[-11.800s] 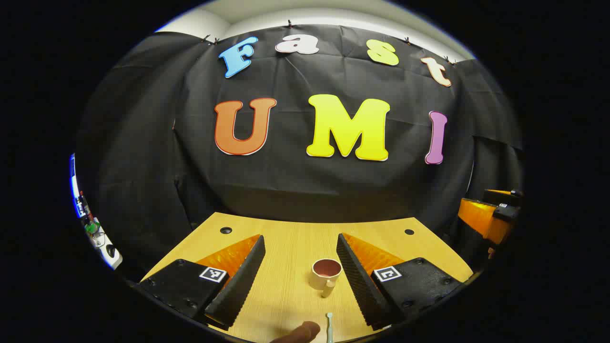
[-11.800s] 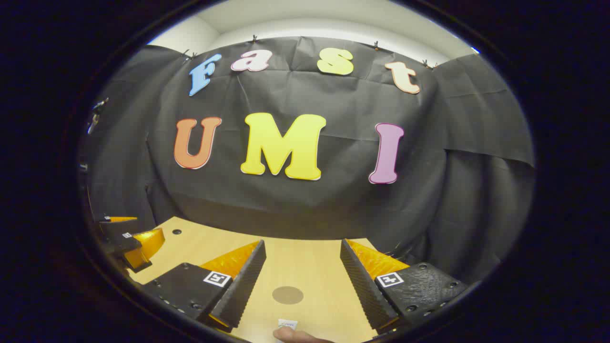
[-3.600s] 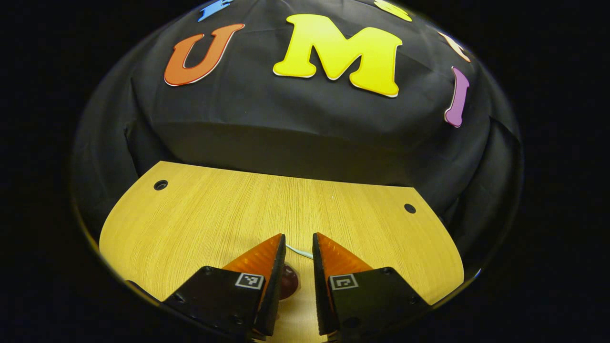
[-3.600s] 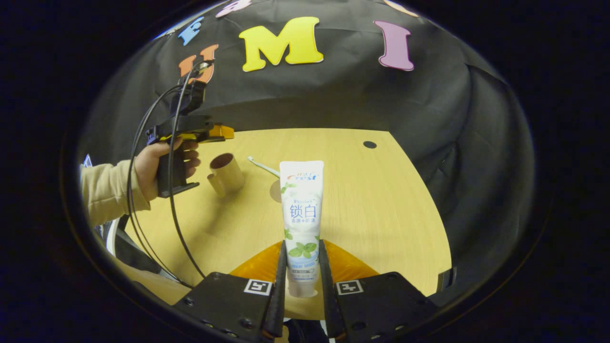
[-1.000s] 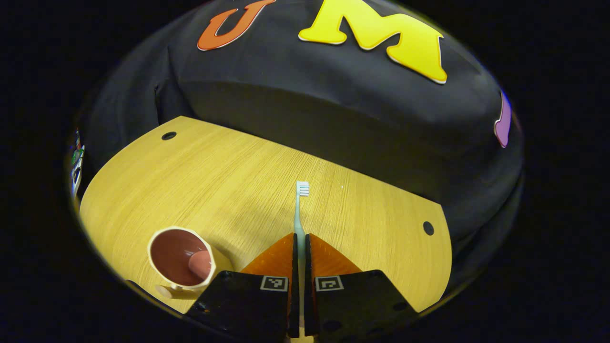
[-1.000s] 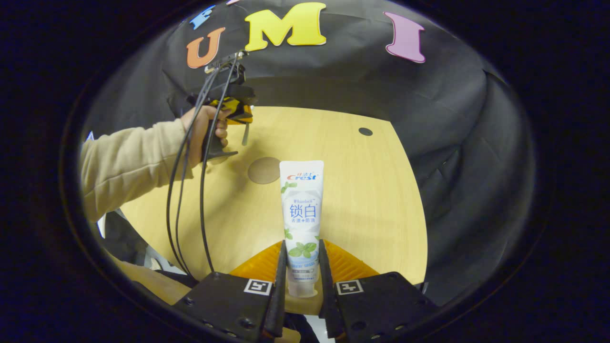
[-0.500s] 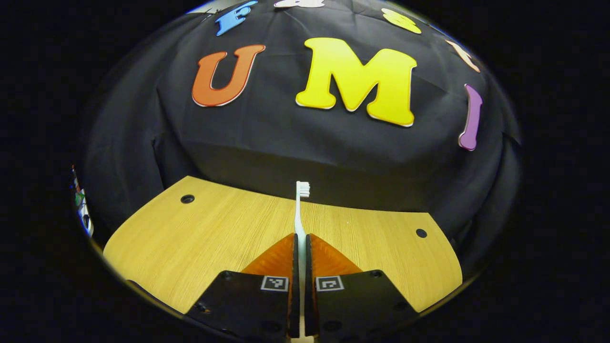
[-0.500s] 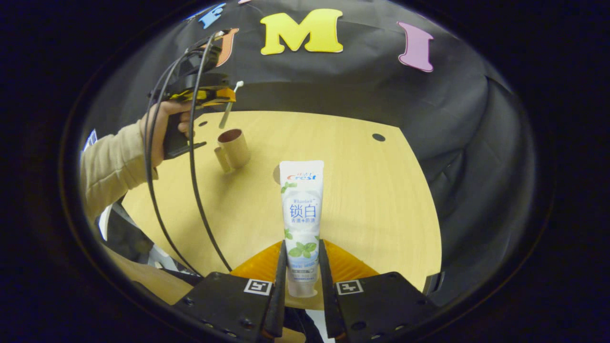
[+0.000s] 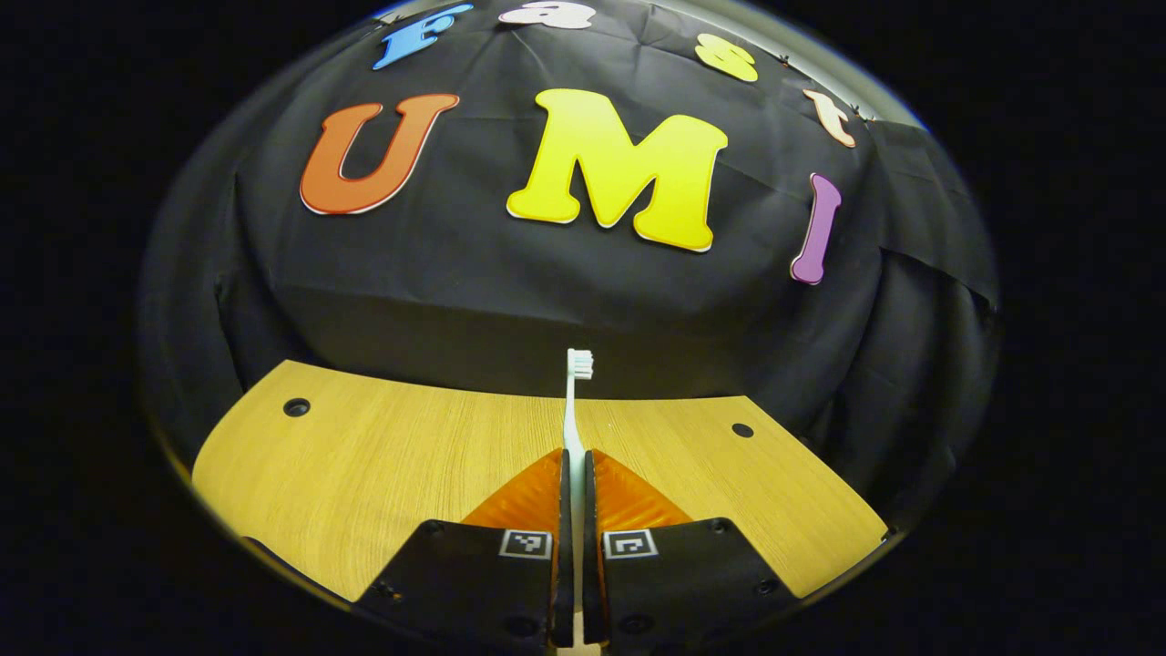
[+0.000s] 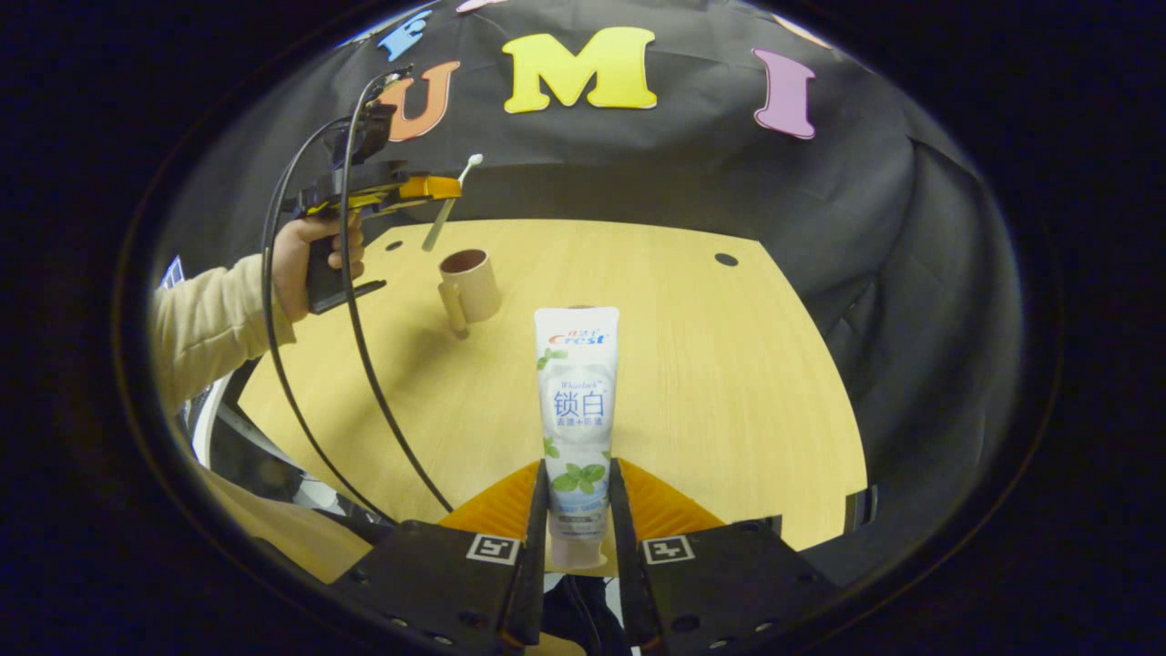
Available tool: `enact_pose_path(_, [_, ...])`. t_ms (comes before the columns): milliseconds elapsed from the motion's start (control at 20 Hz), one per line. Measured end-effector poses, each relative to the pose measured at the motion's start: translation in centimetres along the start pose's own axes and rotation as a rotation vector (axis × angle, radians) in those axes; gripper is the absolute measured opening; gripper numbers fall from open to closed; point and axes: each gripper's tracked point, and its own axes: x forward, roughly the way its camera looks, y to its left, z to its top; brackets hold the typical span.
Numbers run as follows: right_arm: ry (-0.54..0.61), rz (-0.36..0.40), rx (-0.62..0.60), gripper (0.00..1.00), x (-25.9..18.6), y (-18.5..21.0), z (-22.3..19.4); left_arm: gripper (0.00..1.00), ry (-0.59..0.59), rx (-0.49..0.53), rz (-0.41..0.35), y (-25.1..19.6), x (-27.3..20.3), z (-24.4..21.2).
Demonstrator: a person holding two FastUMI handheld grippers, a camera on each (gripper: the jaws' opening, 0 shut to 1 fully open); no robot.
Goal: Put the toothbrush and toothpaste on the desktop into the cup, then pick up the cup and place it on the coaster on the desktop.
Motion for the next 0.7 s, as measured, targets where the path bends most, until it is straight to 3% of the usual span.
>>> enact_pose_path(200, [0.041, -0.033, 0.019, 0.34, 0.5, 0.1, -1.9, 0.07, -0.002, -0.024, -0.027, 0.4, 1.8, -1.0])
enact_pose_path(400, [0.063, -0.066, 0.031, 0.34, 0.7, 0.0, -3.1, 0.07, -0.045, 0.021, -0.037, 0.4, 2.5, -0.7])
enact_pose_path(700, [0.049, -0.088, 0.018, 0.34, 0.6, 0.0, -1.9, 0.09, -0.036, 0.026, -0.02, 1.1, 3.3, -1.8])
